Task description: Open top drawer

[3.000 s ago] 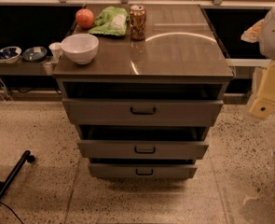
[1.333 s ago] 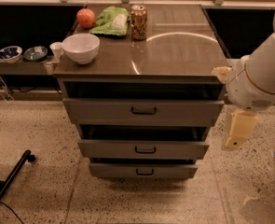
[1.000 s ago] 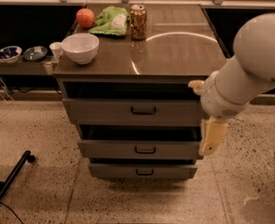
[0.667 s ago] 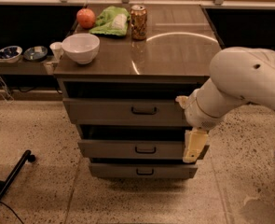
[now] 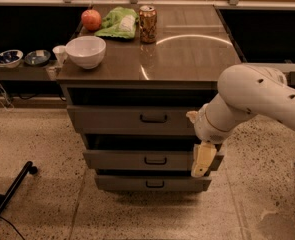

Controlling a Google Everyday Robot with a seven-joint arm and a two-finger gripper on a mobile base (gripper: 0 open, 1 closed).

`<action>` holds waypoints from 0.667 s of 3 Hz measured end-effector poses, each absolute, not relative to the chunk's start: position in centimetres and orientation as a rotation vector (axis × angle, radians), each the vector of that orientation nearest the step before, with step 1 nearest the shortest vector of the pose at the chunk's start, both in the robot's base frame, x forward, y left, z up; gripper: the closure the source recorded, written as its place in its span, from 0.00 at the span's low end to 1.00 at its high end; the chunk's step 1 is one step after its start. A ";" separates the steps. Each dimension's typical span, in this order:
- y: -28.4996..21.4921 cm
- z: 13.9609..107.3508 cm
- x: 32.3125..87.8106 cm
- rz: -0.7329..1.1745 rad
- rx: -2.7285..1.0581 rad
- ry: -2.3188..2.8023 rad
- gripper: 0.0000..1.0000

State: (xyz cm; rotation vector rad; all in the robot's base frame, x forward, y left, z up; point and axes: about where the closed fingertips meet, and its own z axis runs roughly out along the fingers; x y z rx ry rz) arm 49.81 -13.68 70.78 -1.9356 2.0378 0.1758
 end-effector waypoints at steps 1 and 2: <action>-14.7 71.0 51.8 0.105 -1.998 2.012 0.00; -16.7 70.7 54.8 0.046 -2.033 1.985 0.00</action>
Offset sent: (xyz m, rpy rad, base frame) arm 0.0880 -0.0564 -0.0012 -0.1286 -0.0962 0.0859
